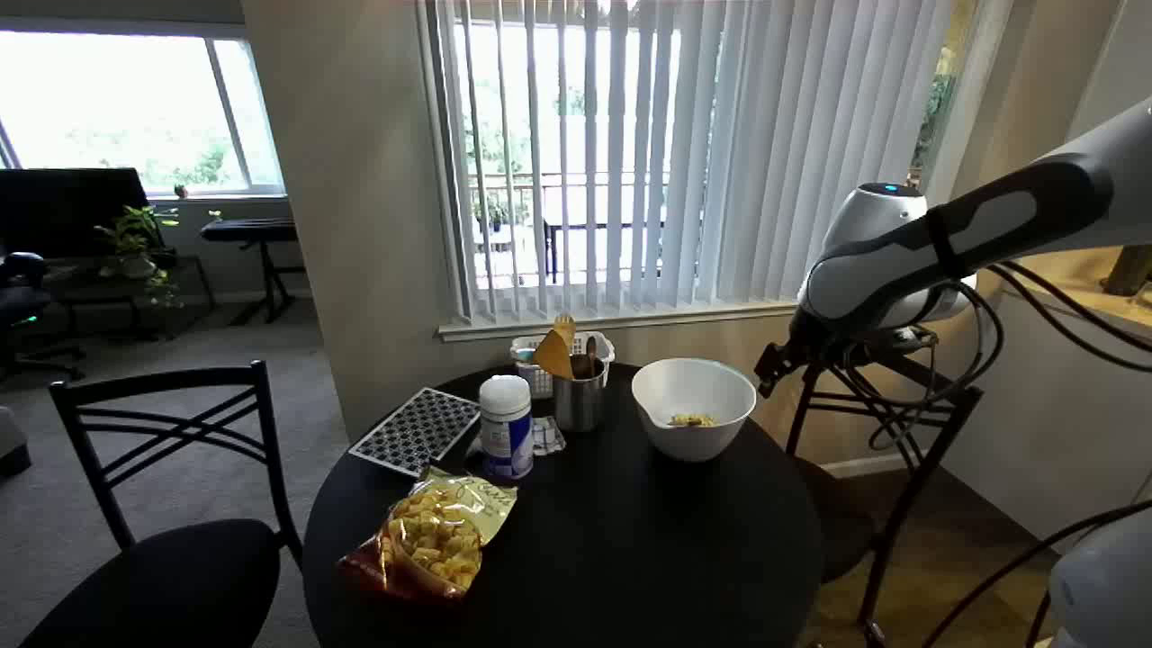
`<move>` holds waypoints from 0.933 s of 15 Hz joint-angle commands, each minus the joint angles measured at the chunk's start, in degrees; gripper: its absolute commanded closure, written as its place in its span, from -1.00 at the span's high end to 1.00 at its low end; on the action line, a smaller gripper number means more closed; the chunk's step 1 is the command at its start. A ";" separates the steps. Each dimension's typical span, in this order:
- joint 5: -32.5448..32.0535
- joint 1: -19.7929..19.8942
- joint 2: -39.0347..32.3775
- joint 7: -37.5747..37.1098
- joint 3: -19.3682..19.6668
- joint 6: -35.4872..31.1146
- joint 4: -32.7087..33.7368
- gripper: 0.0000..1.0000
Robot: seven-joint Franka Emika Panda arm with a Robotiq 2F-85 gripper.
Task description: Use the wooden spoon to stir the contents in the bowl
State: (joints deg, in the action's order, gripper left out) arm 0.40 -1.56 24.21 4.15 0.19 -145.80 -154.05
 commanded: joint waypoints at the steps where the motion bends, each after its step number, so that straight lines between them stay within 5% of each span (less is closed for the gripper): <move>1: -0.07 -0.08 0.04 -0.08 0.07 0.17 0.08 1.00; 12: 1.64 -0.97 0.54 -0.16 0.41 -0.67 -1.00 1.00; 14: 3.96 -0.81 0.66 -5.37 -0.79 -3.51 -2.73 1.00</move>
State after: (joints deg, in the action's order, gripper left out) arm 1.36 -1.76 24.22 3.73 0.19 -145.86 -154.12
